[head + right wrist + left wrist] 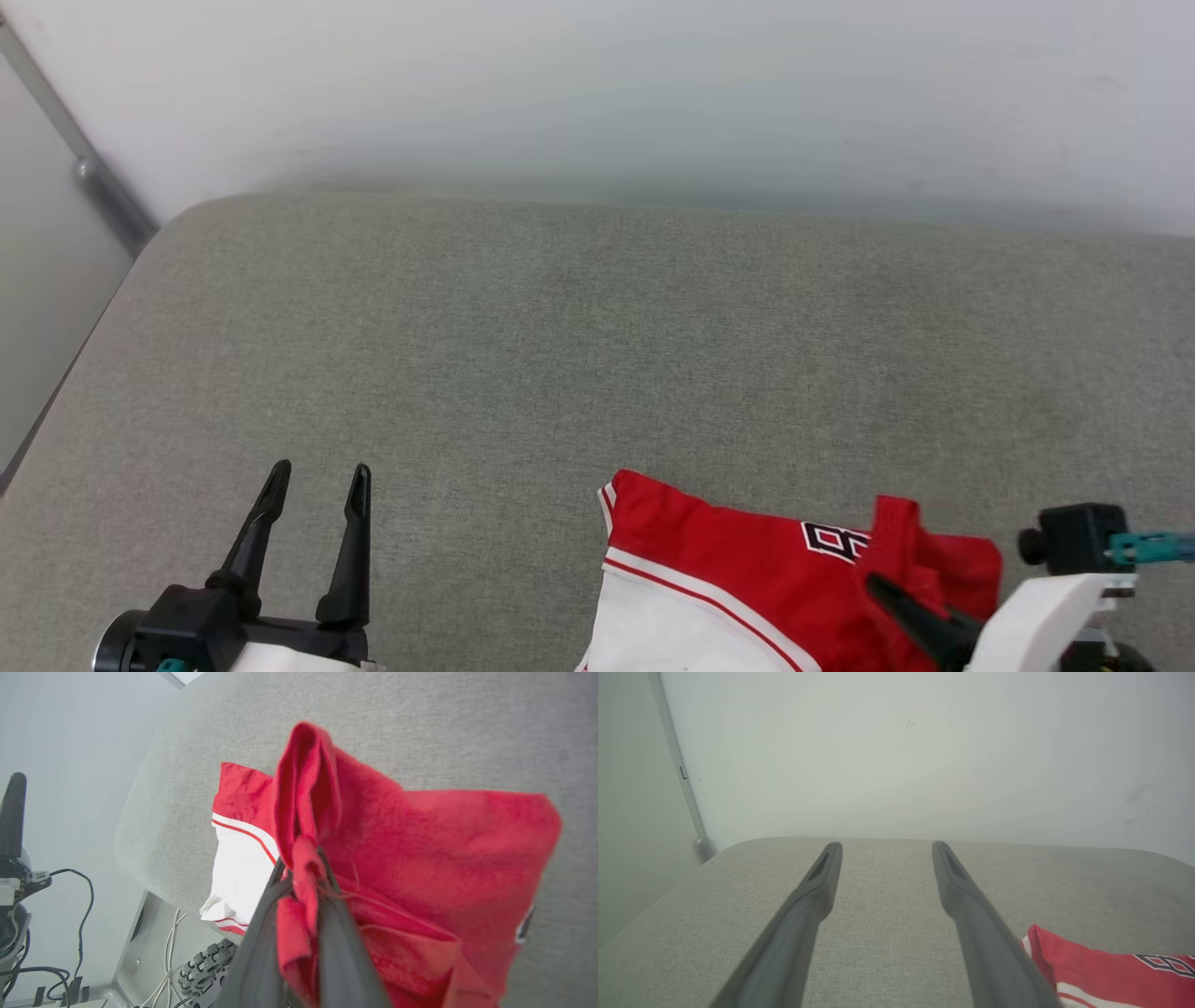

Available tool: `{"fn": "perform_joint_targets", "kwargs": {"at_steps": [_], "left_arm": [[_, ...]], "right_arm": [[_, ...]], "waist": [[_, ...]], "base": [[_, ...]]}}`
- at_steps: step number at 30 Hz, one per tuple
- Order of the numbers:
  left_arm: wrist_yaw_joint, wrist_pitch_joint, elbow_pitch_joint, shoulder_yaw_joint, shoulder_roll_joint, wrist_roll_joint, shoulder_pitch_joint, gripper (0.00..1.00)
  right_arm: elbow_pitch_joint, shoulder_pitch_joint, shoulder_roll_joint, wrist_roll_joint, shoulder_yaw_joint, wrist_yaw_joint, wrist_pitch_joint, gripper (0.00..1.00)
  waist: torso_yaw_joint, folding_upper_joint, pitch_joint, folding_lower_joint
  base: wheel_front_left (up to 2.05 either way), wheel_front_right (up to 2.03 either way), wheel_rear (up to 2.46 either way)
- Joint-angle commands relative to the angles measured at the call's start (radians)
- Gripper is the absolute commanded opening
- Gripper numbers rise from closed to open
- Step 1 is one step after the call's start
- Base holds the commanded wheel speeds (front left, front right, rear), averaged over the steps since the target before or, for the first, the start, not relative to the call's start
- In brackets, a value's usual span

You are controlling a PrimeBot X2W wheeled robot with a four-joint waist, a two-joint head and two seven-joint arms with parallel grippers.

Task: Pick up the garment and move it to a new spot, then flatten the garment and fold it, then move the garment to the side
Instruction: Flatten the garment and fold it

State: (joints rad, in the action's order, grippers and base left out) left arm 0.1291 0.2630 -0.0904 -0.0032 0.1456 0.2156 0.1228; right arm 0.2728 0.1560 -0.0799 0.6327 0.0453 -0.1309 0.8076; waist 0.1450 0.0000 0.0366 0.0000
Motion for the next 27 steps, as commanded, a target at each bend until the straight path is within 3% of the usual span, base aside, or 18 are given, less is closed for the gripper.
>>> {"fn": "perform_joint_targets", "kwargs": {"at_steps": [1, 8, 22, 23, 24, 27], "left_arm": [[0.0, 0.002, 0.001, -0.002, -0.001, 0.002, 0.0, 1.0], [0.001, 0.002, 0.014, -0.012, 0.003, 0.005, -0.015, 1.0], [0.001, 0.002, 0.026, -0.029, 0.007, 0.006, -0.023, 1.0], [0.001, 0.002, 0.027, -0.029, 0.007, 0.006, -0.022, 1.0], [0.001, 0.002, 0.027, -0.03, 0.007, 0.006, -0.022, 1.0], [0.001, 0.002, 0.028, -0.029, 0.007, 0.006, -0.023, 1.0]], "right_arm": [[0.011, -0.005, 0.015, 0.004, -0.017, 0.0, 0.009, 0.0], [-0.066, -0.026, 0.031, 0.121, -0.165, 0.0, -0.071, 0.0], [-0.421, -0.184, 0.031, 0.23, -0.352, 0.0, -0.368, 0.0], [-0.447, -0.197, 0.031, 0.236, -0.36, 0.0, -0.382, 0.09], [-0.47, -0.208, 0.031, 0.245, -0.372, 0.0, -0.39, 0.96], [-0.502, -0.227, 0.032, 0.27, -0.406, 0.0, -0.398, 1.0]], "waist": [[0.006, 0.0, 0.003, 0.0], [0.037, 0.0, 0.007, 0.0], [0.099, 0.0, 0.019, 0.0], [0.101, 0.0, 0.02, 0.0], [0.104, 0.0, 0.02, 0.0], [0.106, 0.0, 0.021, 0.0]], "base": [[0.0, 0.0, 0.0], [0.0, 0.0, 0.0], [0.0, 0.0, 0.0], [0.0, 0.0, 0.0], [0.0, 0.0, 0.0], [0.0, 0.0, 0.0]]}}
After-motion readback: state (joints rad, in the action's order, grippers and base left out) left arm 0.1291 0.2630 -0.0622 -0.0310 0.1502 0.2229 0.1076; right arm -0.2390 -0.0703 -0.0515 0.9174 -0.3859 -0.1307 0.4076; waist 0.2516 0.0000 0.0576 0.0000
